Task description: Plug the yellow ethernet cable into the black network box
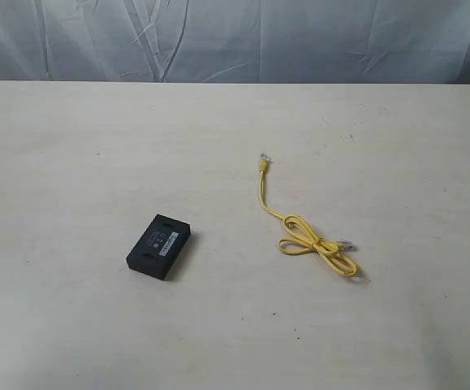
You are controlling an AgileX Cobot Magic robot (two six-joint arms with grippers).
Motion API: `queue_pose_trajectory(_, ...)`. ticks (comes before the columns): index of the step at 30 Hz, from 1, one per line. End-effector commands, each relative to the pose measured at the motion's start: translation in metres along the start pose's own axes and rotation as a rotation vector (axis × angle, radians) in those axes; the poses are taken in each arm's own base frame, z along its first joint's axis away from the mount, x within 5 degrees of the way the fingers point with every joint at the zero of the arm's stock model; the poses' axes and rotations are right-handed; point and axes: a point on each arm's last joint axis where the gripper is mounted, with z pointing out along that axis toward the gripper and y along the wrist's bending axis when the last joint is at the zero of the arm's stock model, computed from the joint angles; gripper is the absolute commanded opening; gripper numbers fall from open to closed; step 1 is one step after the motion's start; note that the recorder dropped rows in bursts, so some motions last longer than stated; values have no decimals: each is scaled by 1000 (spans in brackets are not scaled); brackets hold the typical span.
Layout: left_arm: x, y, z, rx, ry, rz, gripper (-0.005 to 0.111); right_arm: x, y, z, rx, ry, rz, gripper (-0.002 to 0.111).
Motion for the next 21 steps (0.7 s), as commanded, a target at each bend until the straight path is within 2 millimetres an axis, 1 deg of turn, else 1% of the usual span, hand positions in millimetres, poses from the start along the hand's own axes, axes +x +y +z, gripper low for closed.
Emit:
queue_pose_trajectory(1,0,0,0,-5,-14,0,0,-4,-1,0,7,-55,-15,0)
queue_pose_trajectory(3,0,0,0,-5,-14,0,0,-12,0,-1,4,-139,-15,0)
queue_pose_trajectory(8,0,0,0,-5,-14,0,0,-36,1,-8,-6,-424,-16,0)
queue_pose_trajectory(13,0,0,0,-5,-14,0,0,-52,2,-17,-14,-625,-9,0)
queue_pose_trajectory(18,0,0,0,-5,-14,0,0,-61,2,-25,-19,-753,-9,0)
queue_pose_trajectory(21,0,0,0,-5,-14,0,0,-61,2,-25,-19,-753,-9,0)
